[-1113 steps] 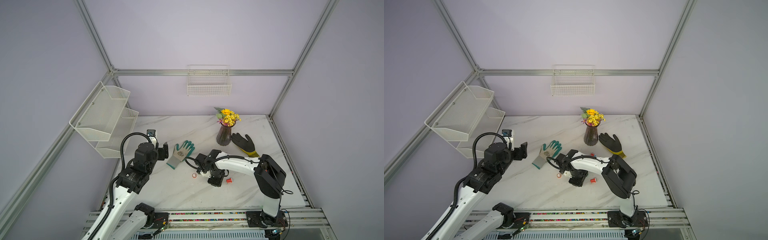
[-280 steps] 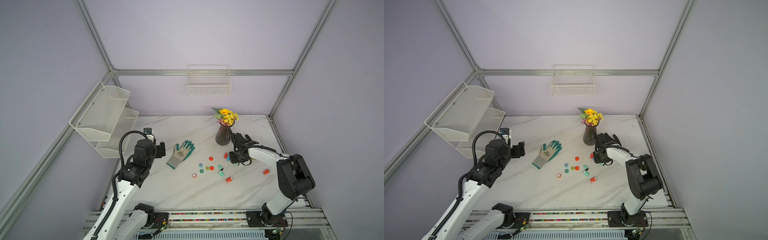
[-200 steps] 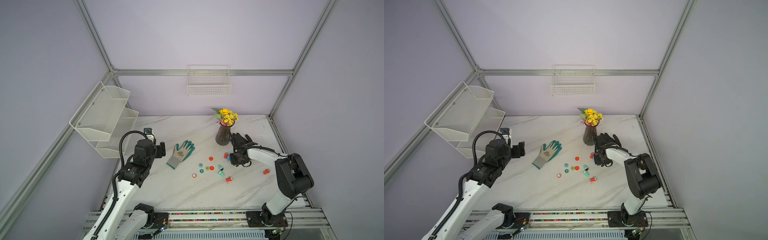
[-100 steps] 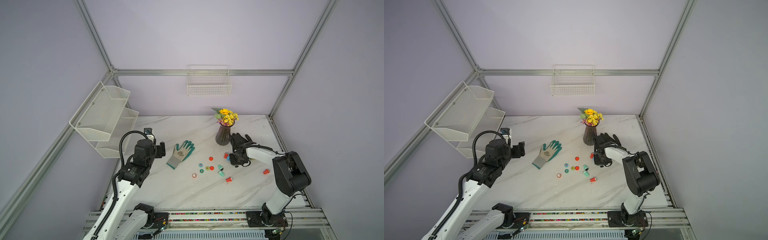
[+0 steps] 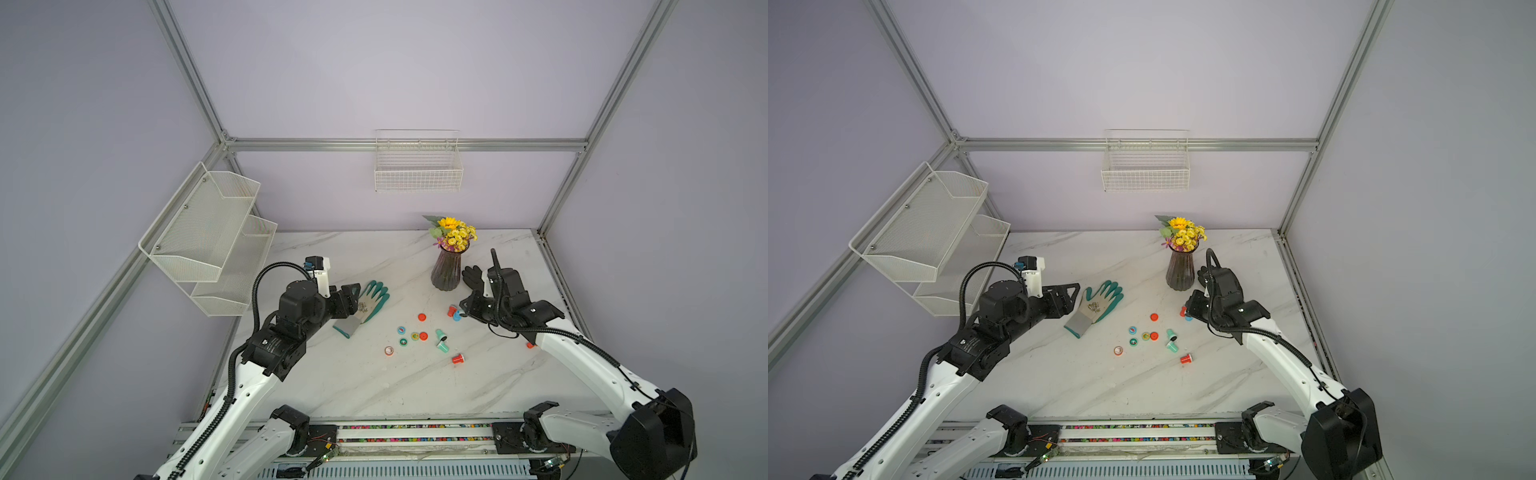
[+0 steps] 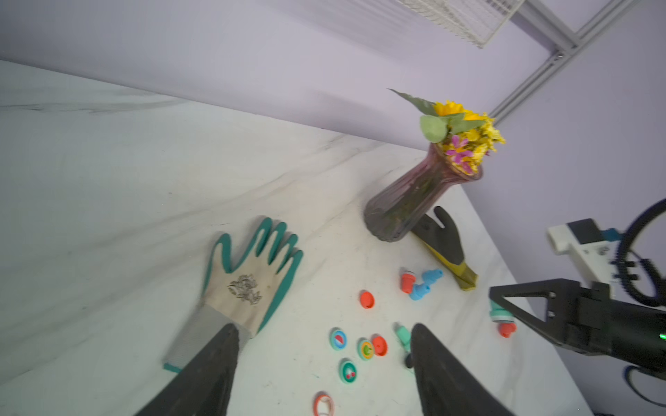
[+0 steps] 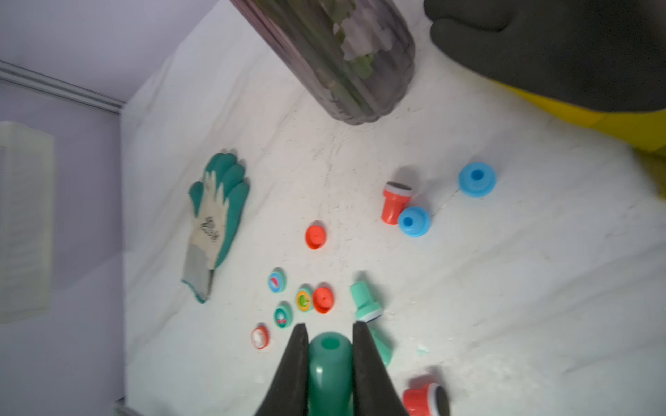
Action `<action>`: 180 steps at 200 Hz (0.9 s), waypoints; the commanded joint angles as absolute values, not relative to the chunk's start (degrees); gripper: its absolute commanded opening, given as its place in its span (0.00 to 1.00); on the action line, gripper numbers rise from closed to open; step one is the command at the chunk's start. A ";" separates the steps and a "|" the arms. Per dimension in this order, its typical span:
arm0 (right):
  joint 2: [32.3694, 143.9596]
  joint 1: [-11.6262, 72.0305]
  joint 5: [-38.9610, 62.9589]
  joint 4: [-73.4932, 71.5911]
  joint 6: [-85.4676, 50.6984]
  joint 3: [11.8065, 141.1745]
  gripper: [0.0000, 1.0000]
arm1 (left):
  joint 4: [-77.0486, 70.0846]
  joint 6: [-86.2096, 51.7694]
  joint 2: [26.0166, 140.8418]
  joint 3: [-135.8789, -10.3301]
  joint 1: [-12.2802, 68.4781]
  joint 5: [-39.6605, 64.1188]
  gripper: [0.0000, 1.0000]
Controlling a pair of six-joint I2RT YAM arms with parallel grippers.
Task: Close the stamp cap
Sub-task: Pick up the stamp from the center of the board.
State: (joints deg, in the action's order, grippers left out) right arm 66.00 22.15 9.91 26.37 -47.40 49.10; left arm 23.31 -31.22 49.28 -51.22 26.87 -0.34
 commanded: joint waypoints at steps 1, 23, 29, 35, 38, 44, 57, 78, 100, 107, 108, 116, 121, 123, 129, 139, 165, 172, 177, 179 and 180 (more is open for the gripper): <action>63.29 23.32 15.90 12.30 -68.39 44.25 0.00 | 15.04 -37.62 50.28 -50.57 33.84 -3.20 0.75; 60.21 26.13 9.80 8.22 -80.42 42.31 0.00 | 8.72 -37.80 54.30 -49.19 40.76 -5.47 0.75; 59.53 27.30 7.28 7.82 -82.91 41.96 0.00 | 6.64 -37.82 55.60 -48.76 42.33 -5.77 0.75; 58.85 28.27 5.67 7.27 -84.66 41.77 0.00 | 4.41 -37.96 57.02 -48.46 43.43 -6.09 0.75; 58.58 28.80 4.80 6.85 -85.59 41.69 0.00 | 3.42 -38.14 57.75 -48.28 44.01 -6.25 0.75; 58.29 29.77 3.48 6.08 -87.09 41.58 0.00 | 1.55 -38.38 59.20 -48.15 45.29 -6.41 0.76; 58.38 31.44 1.77 5.72 -90.10 41.92 0.00 | -2.40 -38.58 62.34 -47.97 47.44 -6.25 0.76; 59.46 33.49 0.63 5.50 -93.55 43.17 0.00 | -6.25 -39.65 66.79 -49.02 49.24 -4.62 0.76; 60.75 34.85 -0.08 5.71 -95.48 44.60 0.00 | -9.96 -39.84 70.43 -50.43 50.00 -1.44 0.76; 61.03 35.07 -0.33 5.76 -95.77 44.77 0.00 | -10.88 -39.73 71.12 -50.70 50.29 -0.85 0.76; 61.01 35.11 -0.38 5.78 -95.79 44.80 0.00 | -10.98 -39.73 71.20 -50.79 50.33 -0.78 0.76; 61.24 35.16 -0.36 5.71 -96.02 44.99 0.00 | -11.81 -39.73 71.72 -50.88 50.60 -0.70 0.75; 61.39 35.19 -0.41 5.67 -96.30 44.96 0.00 | -12.01 -39.81 72.05 -50.92 50.70 -0.77 0.75; 61.38 35.16 -0.37 5.64 -96.36 44.99 0.00 | -12.17 -39.86 72.20 -51.01 50.71 -0.76 0.75; 61.53 35.21 -0.37 5.30 -96.61 45.00 0.00 | -12.29 -39.98 72.54 -51.06 50.78 -0.86 0.75; 61.61 35.29 -0.27 4.93 -97.00 45.00 0.00 | -12.43 -40.25 73.30 -51.23 50.85 -0.72 0.75; 62.53 35.63 0.34 3.95 -97.80 45.03 0.00 | -14.42 -40.94 75.15 -51.42 50.89 0.73 0.74; 62.72 35.69 0.73 3.48 -98.19 44.84 0.00 | -14.62 -41.16 75.76 -51.78 51.02 1.00 0.73; 62.81 35.68 0.86 3.22 -98.51 44.67 0.00 | -14.54 -41.20 76.13 -52.03 51.05 1.11 0.73; 62.90 35.68 0.94 3.11 -98.63 44.61 0.00 | -14.47 -41.22 76.23 -52.12 51.06 1.13 0.73; 62.92 35.73 0.95 3.05 -98.71 44.59 0.00 | -14.44 -41.22 76.35 -52.12 51.06 1.14 0.73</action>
State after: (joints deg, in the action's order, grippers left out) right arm 62.19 35.18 0.93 6.00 -93.69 43.72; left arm -10.13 -39.97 74.98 -49.74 50.72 -0.12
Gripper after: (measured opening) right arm 0.202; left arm 0.735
